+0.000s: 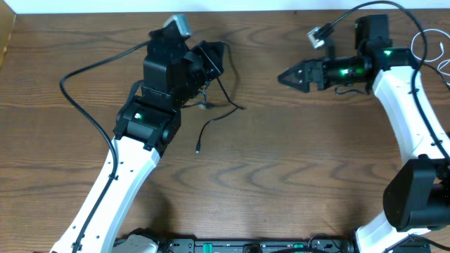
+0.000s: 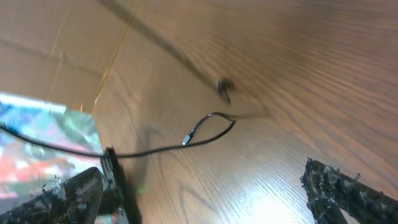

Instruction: Untangle cables

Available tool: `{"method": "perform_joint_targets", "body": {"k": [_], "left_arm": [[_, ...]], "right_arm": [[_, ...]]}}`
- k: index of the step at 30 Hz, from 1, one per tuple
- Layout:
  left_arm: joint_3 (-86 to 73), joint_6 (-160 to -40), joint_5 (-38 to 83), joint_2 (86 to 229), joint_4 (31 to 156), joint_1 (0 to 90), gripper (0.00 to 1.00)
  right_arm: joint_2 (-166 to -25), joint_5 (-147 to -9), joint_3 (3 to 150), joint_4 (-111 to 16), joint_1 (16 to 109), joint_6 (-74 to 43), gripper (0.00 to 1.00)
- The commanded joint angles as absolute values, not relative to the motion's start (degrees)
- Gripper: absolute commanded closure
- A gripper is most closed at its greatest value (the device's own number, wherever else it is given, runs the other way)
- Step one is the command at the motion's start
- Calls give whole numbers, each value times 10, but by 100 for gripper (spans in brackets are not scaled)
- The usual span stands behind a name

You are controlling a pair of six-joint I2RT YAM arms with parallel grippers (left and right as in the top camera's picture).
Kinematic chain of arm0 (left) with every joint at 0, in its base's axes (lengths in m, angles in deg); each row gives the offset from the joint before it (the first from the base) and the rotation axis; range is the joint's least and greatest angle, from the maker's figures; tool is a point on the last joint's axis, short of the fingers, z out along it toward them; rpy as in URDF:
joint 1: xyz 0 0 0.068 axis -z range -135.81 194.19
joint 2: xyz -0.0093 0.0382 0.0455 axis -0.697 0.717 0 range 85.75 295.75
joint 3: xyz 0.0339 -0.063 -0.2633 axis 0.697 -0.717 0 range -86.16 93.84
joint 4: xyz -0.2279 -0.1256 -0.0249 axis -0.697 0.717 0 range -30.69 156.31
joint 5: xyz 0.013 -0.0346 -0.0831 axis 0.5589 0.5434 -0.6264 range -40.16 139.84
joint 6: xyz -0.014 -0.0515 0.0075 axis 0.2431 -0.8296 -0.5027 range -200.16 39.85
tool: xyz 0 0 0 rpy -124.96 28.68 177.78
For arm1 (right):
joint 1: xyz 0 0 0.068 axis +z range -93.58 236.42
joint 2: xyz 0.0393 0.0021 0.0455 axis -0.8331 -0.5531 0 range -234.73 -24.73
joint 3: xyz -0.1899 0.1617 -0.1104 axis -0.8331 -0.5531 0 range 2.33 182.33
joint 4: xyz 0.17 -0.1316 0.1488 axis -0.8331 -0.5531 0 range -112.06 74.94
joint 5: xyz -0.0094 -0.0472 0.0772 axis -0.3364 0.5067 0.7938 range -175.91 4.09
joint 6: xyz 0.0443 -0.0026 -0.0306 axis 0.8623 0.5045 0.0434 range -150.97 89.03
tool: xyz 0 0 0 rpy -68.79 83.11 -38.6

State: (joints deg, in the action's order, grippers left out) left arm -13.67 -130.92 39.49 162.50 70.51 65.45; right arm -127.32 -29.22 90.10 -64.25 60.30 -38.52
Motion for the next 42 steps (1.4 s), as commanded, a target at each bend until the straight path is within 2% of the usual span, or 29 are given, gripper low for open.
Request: {"method": "perform_joint_targets", "body": {"k": [1,7,12,14,16,17,18,23,26,31,34,38,42], "left_arm": [[-133,-1407,454,1628,704,655,93],[-133,-1420,439,1628,704,655,92],[-133,-1420,421,1628,707,655,93],[-133,-1420,412,1628,708,655,93],[-133,-1420,410,1628,708,655,93],[-133,-1420,410,1628,708,655,93],[-133,-1420,410,1628,708,655,93],[-133,-1420,401,1628,708,655,92],[-133,-1420,400,1628,709,655,91],[-133,-1404,404,1628,734,655,50],[-133,-1369,405,1628,750,655,37],[-133,-1328,404,1628,767,655,26],[-133,-1307,405,1628,785,655,25]], "right_arm": [[-1263,-255,906,-644,645,-468,1],[-1263,-238,906,-636,736,-554,1],[-1263,-212,906,-603,777,-579,5],[-1263,-204,906,-587,785,-578,14],[-1264,-204,906,-577,793,-578,27],[-1264,-204,906,-572,800,-578,40],[-1264,-204,906,-570,803,-578,47],[-1264,-204,906,-551,813,-560,73],[-1264,-205,906,-538,812,-537,97],[-1258,-275,907,-496,772,-380,99],[-1242,-309,913,-472,726,-304,99],[-1209,-350,941,-437,633,-180,99],[-1188,-406,979,-436,535,-61,99]]}}
